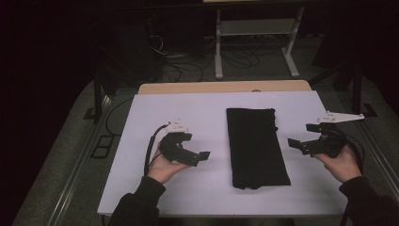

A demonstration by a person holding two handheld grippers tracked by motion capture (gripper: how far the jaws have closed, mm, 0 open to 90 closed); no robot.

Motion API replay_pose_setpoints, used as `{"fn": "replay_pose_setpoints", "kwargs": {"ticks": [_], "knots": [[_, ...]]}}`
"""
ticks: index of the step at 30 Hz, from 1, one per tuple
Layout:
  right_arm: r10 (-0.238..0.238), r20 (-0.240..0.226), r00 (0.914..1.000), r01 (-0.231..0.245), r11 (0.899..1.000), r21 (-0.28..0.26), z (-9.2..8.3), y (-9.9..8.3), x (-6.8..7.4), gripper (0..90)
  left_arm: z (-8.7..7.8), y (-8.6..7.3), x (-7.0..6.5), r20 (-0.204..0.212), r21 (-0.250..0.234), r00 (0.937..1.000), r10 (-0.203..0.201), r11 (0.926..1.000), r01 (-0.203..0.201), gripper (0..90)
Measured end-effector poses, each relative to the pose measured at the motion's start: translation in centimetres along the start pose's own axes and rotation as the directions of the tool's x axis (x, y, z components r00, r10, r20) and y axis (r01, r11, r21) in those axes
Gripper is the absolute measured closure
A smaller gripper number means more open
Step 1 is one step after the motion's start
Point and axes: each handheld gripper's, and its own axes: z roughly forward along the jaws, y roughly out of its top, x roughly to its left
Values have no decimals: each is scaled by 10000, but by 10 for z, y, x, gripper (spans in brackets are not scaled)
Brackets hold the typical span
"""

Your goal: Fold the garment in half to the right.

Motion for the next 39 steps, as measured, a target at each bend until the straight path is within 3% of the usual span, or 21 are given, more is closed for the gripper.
{"fn": "replay_pose_setpoints", "kwargs": {"ticks": [15, 23, 39], "knots": [[229, 73, 9997, -230, 9997, 58, -13, -24, -2, 0, -24, -26, 20, -475, -164, 9980, -409, 9991, 401, 0], [325, 164, 9993, -326, 9995, 43, -19, -39, -5, 0, -43, -42, 35, -851, -355, 9928, -847, 9960, 819, 0], [455, 184, 9988, -455, 9990, -30, -22, -57, -1, 0, -72, -66, 55, -1428, -1044, 9812, -1298, 9878, 1155, 0]]}}
